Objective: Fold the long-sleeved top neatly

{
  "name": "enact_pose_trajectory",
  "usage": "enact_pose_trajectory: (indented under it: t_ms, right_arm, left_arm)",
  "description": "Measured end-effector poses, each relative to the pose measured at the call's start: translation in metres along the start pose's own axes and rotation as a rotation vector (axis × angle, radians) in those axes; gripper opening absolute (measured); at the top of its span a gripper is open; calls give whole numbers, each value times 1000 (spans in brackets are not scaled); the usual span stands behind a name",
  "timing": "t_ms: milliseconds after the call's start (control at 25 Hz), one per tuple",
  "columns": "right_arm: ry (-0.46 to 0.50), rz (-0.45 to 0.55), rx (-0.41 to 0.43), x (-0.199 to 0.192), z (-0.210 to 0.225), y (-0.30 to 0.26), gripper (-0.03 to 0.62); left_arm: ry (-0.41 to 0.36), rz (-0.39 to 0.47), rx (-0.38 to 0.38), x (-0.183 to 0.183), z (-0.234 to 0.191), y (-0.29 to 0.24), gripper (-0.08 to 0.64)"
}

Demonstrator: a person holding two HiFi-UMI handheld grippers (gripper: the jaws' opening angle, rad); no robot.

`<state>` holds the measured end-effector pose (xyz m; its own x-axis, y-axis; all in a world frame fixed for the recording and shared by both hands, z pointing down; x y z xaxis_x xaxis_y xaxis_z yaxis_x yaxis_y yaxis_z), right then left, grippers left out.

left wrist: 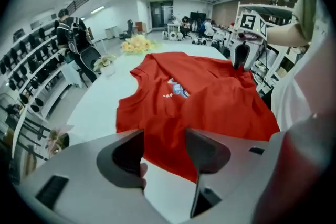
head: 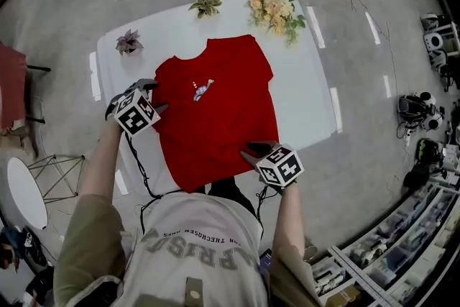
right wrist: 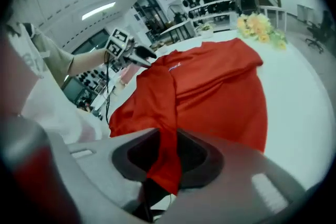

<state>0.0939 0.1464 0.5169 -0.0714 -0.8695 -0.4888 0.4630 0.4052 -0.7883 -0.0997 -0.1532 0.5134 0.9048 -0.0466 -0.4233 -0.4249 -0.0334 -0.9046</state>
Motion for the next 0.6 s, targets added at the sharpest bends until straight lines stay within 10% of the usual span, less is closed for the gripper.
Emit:
enact_pose_trajectory:
  t_ms: [80, 360, 520, 600]
  right_arm:
    - [90, -58, -24, 5, -8, 0, 28]
    - [285, 162, -563, 38, -14, 91, 23]
    - [275, -51, -455, -4, -22, 61, 29]
    - [208, -160, -290, -25, -26, 44, 178]
  left_arm:
    - [-45, -62, -14, 0, 1, -14, 247]
    - [-9, 36, -10, 1, -8, -8, 250]
    - [17, 31, -45, -3, -8, -14, 250]
    - [4, 32, -44, -2, -7, -8, 250]
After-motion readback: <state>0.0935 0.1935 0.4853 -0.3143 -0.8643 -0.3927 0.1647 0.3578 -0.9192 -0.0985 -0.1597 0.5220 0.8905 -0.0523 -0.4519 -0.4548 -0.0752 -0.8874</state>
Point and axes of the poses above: the fingertips, and each gripper's own axes: y backward along the fingers, z to its right, x out of its top, the point moved 9 cm from there along y, backward along the fingers, and after that the axes turned 10 degrees about y, right-handed, at the moved point
